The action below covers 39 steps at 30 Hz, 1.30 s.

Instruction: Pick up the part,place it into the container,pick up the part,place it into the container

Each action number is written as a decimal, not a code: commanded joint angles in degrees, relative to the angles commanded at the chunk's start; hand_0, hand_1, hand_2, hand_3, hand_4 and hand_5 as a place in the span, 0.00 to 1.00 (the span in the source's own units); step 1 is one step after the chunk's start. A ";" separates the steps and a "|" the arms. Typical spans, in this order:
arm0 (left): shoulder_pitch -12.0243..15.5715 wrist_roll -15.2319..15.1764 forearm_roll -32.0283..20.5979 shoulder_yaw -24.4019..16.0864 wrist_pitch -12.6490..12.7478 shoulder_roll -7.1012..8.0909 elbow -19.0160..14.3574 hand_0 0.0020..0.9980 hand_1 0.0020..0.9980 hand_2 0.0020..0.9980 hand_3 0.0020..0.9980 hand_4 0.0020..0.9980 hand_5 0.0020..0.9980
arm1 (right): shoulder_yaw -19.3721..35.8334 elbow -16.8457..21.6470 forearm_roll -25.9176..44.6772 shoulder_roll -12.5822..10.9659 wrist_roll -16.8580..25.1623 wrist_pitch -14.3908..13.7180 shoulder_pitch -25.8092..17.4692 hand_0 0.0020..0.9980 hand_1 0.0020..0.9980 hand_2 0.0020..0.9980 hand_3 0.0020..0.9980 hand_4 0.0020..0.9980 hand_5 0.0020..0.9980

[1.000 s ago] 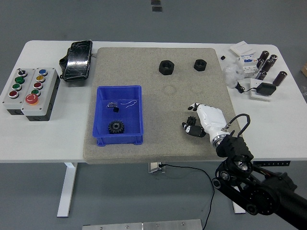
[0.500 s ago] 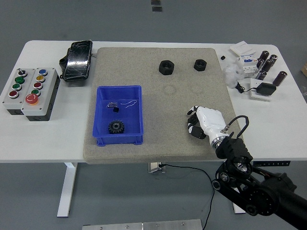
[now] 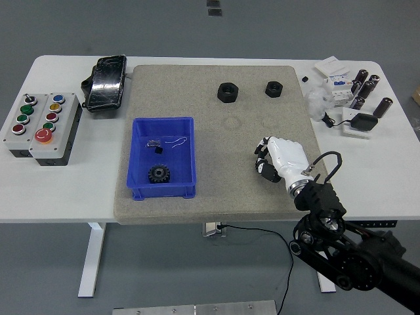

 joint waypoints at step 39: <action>0.00 0.16 0.58 -0.33 -0.01 0.21 0.00 0.66 0.63 0.55 0.60 0.70 0.37 | 1.90 8.57 -5.64 -1.46 -9.24 20.04 -0.15 0.34 0.61 0.76 0.78 0.83 0.38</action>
